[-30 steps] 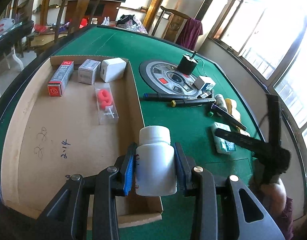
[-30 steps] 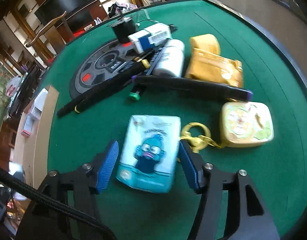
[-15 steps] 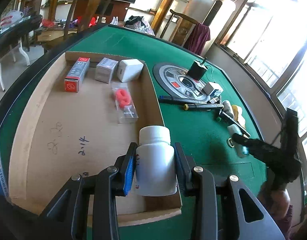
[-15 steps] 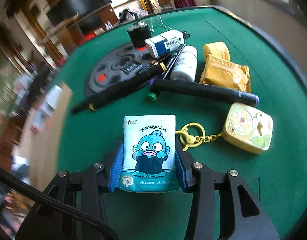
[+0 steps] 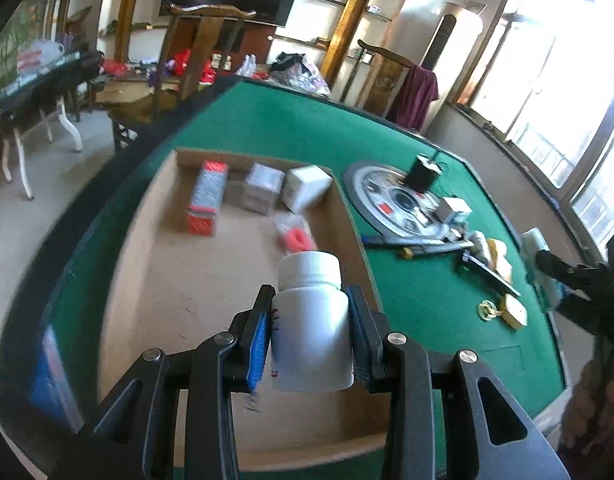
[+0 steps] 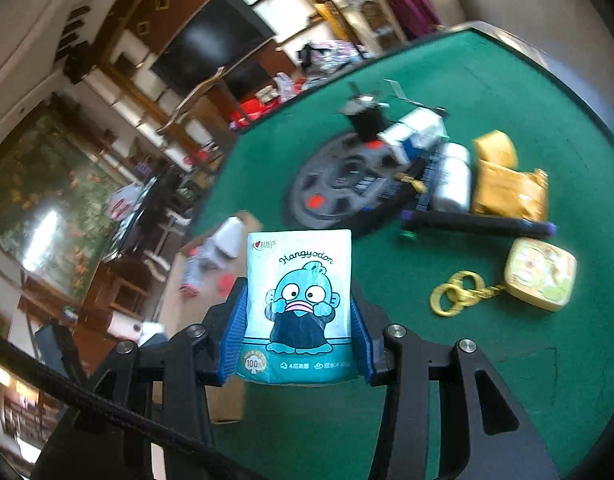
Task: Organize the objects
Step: 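Lower the pill bottle and tissue pack into the cardboard tray and release both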
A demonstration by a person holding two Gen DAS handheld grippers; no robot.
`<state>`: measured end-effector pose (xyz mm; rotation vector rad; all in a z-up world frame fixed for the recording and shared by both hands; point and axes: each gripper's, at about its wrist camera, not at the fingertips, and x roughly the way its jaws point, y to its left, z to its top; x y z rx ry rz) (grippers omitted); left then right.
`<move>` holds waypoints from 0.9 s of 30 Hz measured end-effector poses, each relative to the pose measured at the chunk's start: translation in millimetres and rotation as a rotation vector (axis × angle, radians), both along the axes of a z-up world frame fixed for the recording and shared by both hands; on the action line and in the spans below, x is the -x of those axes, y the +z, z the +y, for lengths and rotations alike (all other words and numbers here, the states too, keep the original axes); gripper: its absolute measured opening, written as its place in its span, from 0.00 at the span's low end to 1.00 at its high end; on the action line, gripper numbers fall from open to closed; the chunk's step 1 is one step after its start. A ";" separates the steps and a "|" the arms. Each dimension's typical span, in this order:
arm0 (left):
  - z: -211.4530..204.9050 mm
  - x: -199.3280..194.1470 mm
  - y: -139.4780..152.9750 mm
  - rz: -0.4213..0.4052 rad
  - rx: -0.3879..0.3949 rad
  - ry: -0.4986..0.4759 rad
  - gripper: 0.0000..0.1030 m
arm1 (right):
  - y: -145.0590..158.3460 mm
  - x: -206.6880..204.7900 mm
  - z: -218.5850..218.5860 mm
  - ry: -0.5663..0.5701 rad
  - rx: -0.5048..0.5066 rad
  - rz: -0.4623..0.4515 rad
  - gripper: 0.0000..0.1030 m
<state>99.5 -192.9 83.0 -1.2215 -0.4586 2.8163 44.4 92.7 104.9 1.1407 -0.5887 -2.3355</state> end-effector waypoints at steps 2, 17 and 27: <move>-8.9 7.8 1.7 -0.003 0.044 0.018 0.30 | 5.9 2.6 -20.3 0.037 -0.018 0.012 0.43; -55.0 74.3 -44.7 -0.171 0.129 0.046 0.30 | -32.6 32.5 -150.3 0.248 -0.108 -0.082 0.43; -74.9 93.8 -59.5 -0.232 0.081 0.054 0.30 | -57.9 56.4 -211.3 0.321 -0.161 -0.159 0.43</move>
